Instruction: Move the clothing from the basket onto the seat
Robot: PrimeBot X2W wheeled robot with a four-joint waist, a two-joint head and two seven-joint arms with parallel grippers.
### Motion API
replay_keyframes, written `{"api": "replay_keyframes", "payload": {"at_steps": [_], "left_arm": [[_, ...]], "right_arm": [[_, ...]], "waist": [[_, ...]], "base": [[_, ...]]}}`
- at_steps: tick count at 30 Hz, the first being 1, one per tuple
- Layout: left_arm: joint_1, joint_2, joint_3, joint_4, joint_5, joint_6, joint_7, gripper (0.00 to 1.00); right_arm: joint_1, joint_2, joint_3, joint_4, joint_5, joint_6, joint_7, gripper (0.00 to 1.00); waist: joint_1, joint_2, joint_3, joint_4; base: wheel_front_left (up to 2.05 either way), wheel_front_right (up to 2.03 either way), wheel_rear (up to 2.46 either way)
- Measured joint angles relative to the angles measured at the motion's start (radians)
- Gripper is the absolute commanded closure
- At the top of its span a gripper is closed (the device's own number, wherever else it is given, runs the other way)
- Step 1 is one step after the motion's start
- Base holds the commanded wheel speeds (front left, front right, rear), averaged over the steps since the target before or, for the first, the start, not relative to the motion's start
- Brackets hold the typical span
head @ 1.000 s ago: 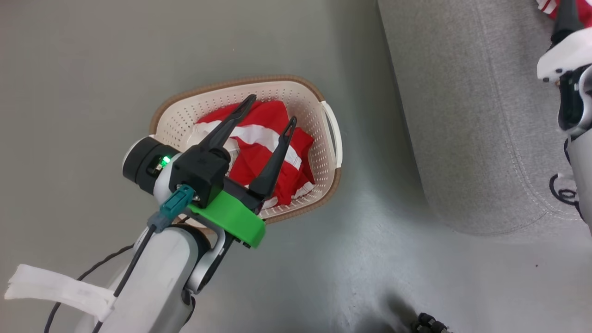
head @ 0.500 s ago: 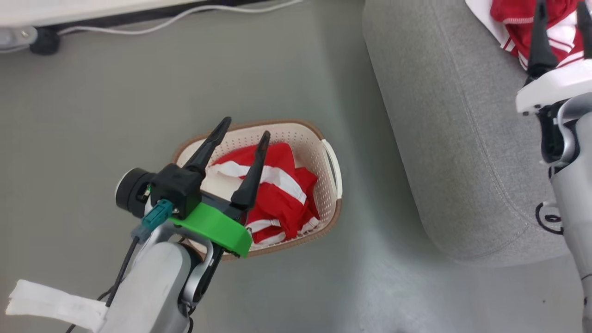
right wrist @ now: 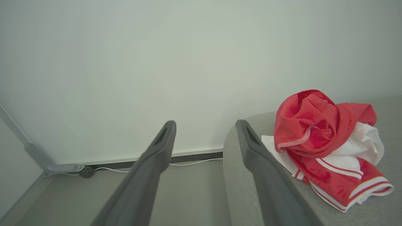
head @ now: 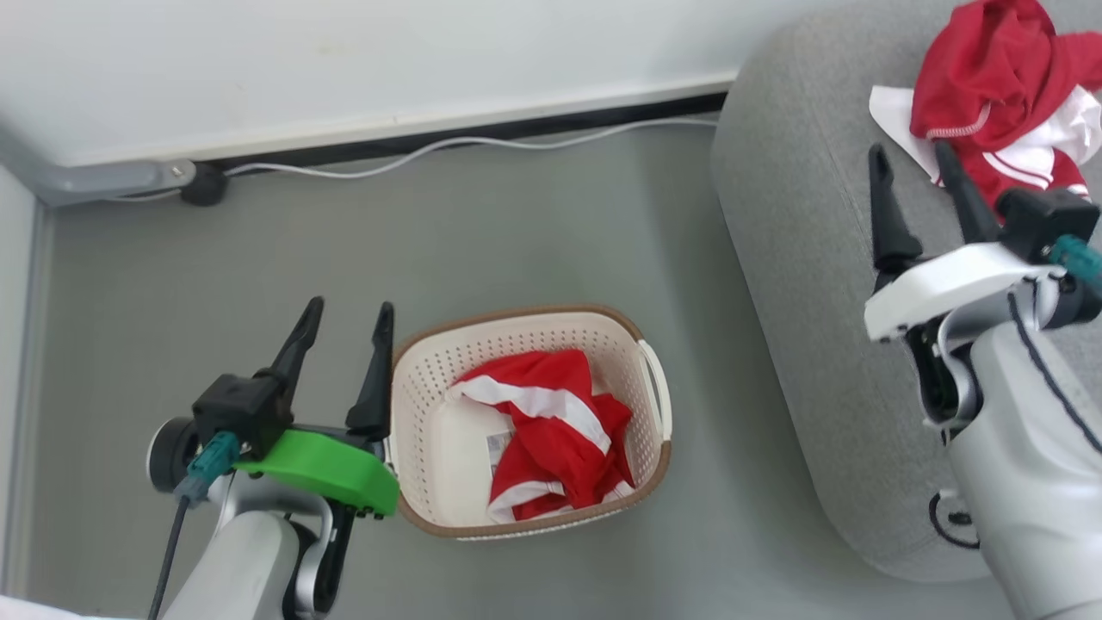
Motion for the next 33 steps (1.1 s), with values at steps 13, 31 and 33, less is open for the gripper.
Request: {"api": "replay_keyframes", "payload": {"at_steps": [13,31,33], "left_arm": [[0.137,0.028,0.1,0.033,-0.015,0.029,-0.02,0.0],[0.28,0.042,0.174,0.008,-0.017,0.039,-0.026,0.0],[0.289,0.042,0.179,0.002,-0.017,0.039,-0.026,0.0]], "right_arm": [[0.182,0.064,0.053,-0.051,-0.033,-0.019,0.0,0.0],[0.347,0.095,0.092,-0.154,-0.049,-0.072,0.0,0.0],[0.36,0.095,0.094,-0.164,-0.049,-0.072,0.0,0.0]], "waist": [[0.0,0.0,-0.14,0.087],[0.0,0.0,-0.222,0.129],[0.0,0.0001,-0.224,0.128]], "base": [[0.0,0.0,0.0],[0.0,0.0,0.0],[0.0,0.0,0.0]]}}
